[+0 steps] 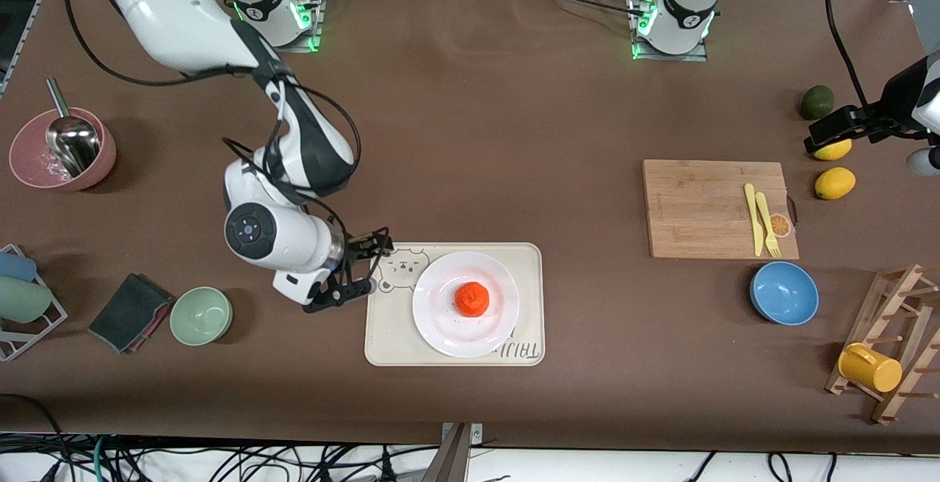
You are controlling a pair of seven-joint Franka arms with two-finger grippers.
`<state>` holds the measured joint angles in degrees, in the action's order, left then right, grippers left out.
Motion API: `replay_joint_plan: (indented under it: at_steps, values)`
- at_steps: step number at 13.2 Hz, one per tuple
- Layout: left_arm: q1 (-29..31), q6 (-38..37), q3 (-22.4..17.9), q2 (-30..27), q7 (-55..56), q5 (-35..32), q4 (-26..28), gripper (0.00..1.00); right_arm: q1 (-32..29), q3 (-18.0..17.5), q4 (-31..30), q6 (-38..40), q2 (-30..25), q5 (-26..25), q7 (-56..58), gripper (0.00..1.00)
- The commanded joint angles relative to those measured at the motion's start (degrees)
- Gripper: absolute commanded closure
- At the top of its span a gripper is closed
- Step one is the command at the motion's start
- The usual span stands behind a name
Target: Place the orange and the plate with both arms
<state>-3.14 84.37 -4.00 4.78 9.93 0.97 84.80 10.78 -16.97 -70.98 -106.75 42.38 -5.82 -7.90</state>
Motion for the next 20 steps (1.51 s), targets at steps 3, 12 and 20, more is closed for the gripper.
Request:
replay_joint_plan:
  at_steps: [3,12,20]
  values:
    - [-0.29,-0.96,-0.22,0.05,-0.35,0.26,-0.95,0.00,-0.32,5.62,-2.05,18.04,-12.83,-3.50,-1.69,0.00]
    - [-0.99,-0.79,0.05,0.05,-0.44,0.97,-1.04,0.00,-6.21,15.46,-26.18,10.08,-39.71,5.65,3.38,0.00]
    - [-0.81,-0.87,-0.04,0.05,-0.44,1.05,-1.04,0.00,-7.71,20.21,-26.66,15.71,-45.28,5.12,6.40,0.00]
